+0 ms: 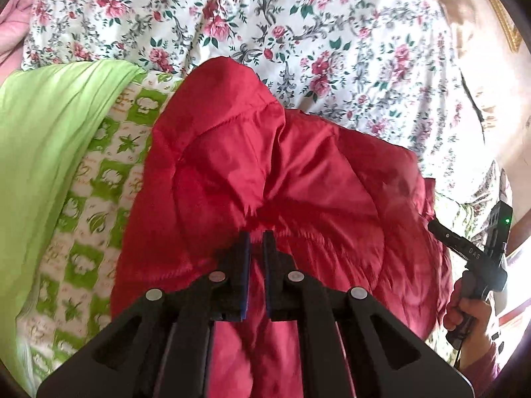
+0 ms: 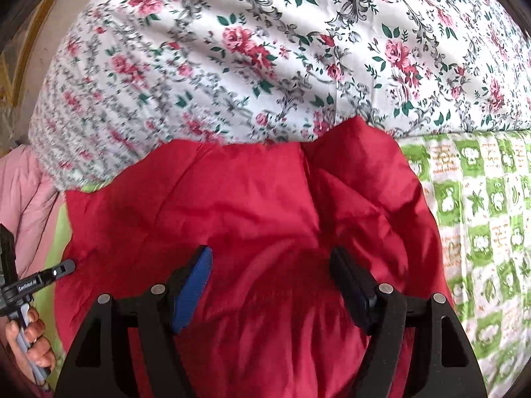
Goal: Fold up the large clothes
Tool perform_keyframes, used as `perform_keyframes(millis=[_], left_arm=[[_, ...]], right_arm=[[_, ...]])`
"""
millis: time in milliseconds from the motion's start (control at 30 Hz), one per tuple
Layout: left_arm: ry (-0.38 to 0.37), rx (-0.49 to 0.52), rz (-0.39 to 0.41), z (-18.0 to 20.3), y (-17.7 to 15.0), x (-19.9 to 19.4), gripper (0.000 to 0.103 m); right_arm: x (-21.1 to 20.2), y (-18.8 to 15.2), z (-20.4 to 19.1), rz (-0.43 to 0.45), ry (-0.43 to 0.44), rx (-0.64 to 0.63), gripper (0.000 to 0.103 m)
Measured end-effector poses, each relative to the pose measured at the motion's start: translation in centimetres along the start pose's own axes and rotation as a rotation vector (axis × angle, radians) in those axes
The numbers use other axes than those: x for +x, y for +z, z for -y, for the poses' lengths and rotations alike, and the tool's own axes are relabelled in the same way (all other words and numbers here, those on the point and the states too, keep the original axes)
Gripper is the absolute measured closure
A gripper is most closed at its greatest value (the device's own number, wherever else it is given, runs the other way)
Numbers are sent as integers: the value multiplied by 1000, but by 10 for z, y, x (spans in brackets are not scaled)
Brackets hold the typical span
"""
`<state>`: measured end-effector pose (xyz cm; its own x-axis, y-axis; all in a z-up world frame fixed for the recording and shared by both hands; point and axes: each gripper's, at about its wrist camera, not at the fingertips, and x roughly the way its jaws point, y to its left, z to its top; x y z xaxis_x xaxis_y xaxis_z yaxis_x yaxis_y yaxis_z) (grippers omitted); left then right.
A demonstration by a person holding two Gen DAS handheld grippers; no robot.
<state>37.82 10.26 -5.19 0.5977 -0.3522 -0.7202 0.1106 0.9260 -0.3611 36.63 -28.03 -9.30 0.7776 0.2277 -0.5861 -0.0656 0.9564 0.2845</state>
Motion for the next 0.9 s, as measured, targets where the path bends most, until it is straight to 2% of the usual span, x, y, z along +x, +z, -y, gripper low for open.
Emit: perform_keyframes(millis=[67, 133, 167, 267, 367, 400, 500, 633, 700, 800, 900], left_arm=[[-2, 7, 6, -2, -6, -10, 89], [-5, 15, 16, 0, -9, -17, 78], [-4, 22, 20, 2, -9, -16, 68], [-8, 33, 35, 1, -16, -26, 56], [14, 44, 54, -7, -20, -32, 27], [15, 41, 58, -11, -22, -31, 24], [15, 5, 41, -28, -23, -27, 24], [-8, -57, 3, -53, -24, -13, 24], [-48, -85, -32, -61, -24, -5, 23], [-152, -166, -100, -76, -24, 11, 20], [-230, -241, -122, -86, -24, 21, 20]], right_arm=[[-11, -6, 1, -7, 20, 0, 28], [-23, -15, 9, -12, 31, 1, 28], [-29, -20, 13, -17, 38, 2, 28], [-47, -30, 22, -33, 43, 1, 28], [-64, -42, 35, -31, 23, -10, 27], [-66, -43, 33, -28, 14, -13, 26], [-79, -45, 51, -29, -7, 2, 17], [-87, -49, 77, -38, 6, 44, 15], [-85, -50, 90, -49, 5, 66, 14], [-74, -49, 108, -86, 56, 134, 13], [-56, -47, 119, -132, 133, 183, 13]])
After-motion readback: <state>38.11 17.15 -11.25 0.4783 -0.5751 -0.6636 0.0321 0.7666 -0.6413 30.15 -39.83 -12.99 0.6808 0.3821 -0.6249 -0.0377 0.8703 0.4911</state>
